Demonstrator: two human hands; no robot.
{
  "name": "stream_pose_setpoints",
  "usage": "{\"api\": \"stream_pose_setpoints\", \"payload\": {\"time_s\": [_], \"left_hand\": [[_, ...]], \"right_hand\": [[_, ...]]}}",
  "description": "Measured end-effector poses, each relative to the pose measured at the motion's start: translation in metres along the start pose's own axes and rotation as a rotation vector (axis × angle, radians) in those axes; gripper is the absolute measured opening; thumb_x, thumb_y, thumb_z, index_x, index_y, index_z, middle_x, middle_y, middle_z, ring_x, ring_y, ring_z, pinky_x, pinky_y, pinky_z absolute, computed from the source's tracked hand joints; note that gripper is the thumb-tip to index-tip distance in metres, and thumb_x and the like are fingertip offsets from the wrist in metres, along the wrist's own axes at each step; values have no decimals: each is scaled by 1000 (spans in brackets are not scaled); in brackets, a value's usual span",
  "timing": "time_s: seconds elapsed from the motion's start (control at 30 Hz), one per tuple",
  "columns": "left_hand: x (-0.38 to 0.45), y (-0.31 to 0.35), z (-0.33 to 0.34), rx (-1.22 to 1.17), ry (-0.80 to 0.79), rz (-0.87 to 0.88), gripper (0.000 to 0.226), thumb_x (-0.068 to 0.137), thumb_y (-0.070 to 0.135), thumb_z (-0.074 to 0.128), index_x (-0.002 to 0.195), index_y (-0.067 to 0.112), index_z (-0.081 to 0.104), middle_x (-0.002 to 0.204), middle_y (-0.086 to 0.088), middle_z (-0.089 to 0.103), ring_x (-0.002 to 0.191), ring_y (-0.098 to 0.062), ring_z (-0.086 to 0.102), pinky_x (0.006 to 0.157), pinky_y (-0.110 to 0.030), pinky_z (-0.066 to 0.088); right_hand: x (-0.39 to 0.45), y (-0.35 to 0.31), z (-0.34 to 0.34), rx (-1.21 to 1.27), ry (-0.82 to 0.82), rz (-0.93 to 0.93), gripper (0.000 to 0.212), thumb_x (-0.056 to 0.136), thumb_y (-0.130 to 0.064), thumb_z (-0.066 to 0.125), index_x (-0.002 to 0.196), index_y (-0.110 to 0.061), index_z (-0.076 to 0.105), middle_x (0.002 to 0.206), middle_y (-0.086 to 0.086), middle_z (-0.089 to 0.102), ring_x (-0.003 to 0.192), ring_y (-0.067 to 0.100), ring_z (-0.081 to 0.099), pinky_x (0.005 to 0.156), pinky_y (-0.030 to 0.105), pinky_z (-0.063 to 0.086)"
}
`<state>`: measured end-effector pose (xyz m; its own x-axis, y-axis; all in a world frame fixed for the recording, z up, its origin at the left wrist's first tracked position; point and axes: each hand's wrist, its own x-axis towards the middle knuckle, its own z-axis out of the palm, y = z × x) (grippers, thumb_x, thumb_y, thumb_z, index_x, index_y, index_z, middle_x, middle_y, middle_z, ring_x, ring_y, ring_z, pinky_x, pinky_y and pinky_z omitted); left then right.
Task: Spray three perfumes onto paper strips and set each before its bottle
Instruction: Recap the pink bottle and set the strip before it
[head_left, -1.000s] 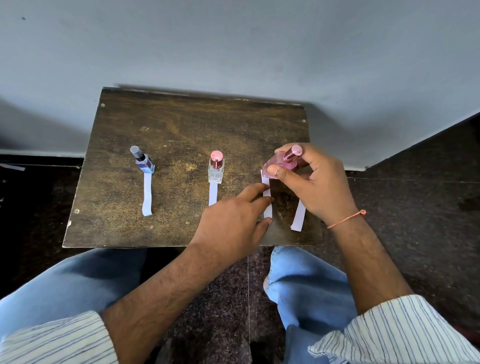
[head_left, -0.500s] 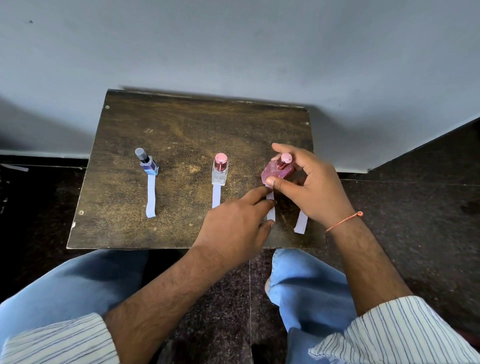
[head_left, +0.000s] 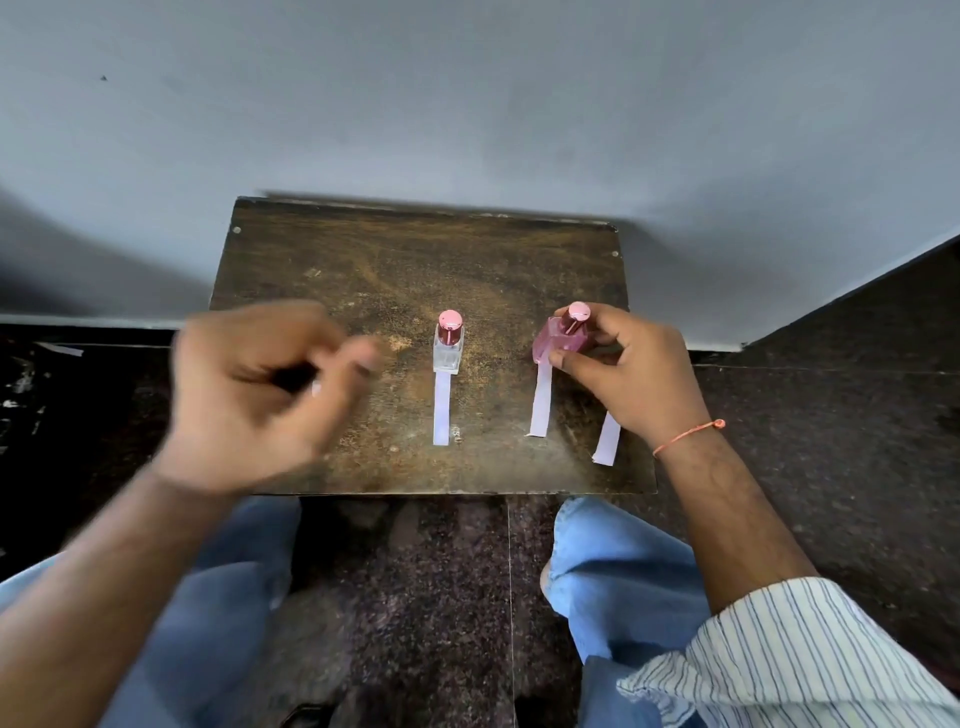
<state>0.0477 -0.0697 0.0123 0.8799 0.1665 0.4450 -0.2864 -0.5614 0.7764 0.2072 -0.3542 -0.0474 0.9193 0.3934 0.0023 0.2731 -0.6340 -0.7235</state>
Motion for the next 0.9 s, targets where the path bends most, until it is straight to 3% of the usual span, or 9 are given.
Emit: {"api": "stream_pose_setpoints", "payload": {"time_s": [0.07, 0.13, 0.2, 0.23, 0.33, 0.43, 0.53, 0.63, 0.9], "left_hand": [[-5, -22, -27, -3, 201, -158, 26, 106, 32, 66, 80, 27, 65, 65, -10, 60, 62, 1, 53, 56, -29, 37], [-11, -46, -46, -10, 325, -290, 12, 106, 34, 66, 95, 40, 66, 80, -19, 63, 71, -10, 59, 61, -35, 42], [-16, -66, -58, 28, 271, -440, 18, 99, 31, 68, 114, 40, 64, 93, -31, 65, 71, -39, 62, 57, -46, 45], [-19, -73, -62, 36, 211, -526, 30, 94, 31, 69, 123, 37, 61, 93, -34, 66, 68, -43, 61, 51, -42, 46], [-25, -84, -63, 150, 6, -626, 56, 87, 27, 80, 138, 36, 57, 97, -6, 76, 62, -20, 65, 57, -22, 54], [-24, -86, -54, 218, -138, -593, 68, 90, 15, 83, 147, 37, 54, 117, 18, 72, 63, -2, 66, 67, -22, 60], [-19, -83, -44, 214, -179, -600, 72, 90, 20, 85, 152, 35, 52, 92, 22, 67, 55, 4, 62, 58, -10, 51], [-16, -83, -38, 239, -201, -606, 71, 89, 30, 86, 152, 40, 53, 70, 17, 70, 57, 4, 64, 63, -22, 50], [-15, -83, -32, 297, -172, -636, 56, 92, 30, 84, 143, 39, 63, 71, 17, 64, 59, 6, 62, 63, -17, 42]], "right_hand": [[1, -1, 0, 18, -5, 17, 50, 86, -18, 92, 133, -27, 77, 93, -25, 72, 89, -22, 67, 84, -2, 45], [1, -2, -2, 15, -23, 22, 51, 87, -17, 91, 134, -27, 76, 96, -22, 74, 89, -26, 65, 85, -4, 43], [2, -2, -4, 6, -47, 24, 51, 87, -18, 91, 135, -29, 76, 100, -15, 79, 91, -24, 66, 87, -3, 43], [2, -1, -5, 8, -61, 29, 51, 88, -18, 90, 135, -30, 76, 101, -13, 80, 92, -22, 67, 87, -3, 43], [5, -1, -8, 2, -99, 41, 48, 89, -20, 89, 134, -33, 77, 102, -14, 82, 98, -12, 72, 90, 1, 46], [5, 0, -10, 13, -125, 46, 47, 90, -18, 88, 133, -33, 78, 102, -13, 84, 101, -8, 74, 93, 2, 46], [5, 0, -13, 18, -143, 36, 48, 91, -16, 87, 133, -35, 77, 98, -20, 80, 98, -18, 70, 91, -2, 43], [4, -1, -17, 11, -157, 33, 50, 92, -16, 86, 135, -39, 75, 103, -23, 78, 101, -22, 67, 91, -4, 41], [2, 2, -28, -23, -169, 42, 50, 94, -16, 84, 136, -40, 73, 102, -23, 76, 96, -29, 63, 86, -8, 38]]}}
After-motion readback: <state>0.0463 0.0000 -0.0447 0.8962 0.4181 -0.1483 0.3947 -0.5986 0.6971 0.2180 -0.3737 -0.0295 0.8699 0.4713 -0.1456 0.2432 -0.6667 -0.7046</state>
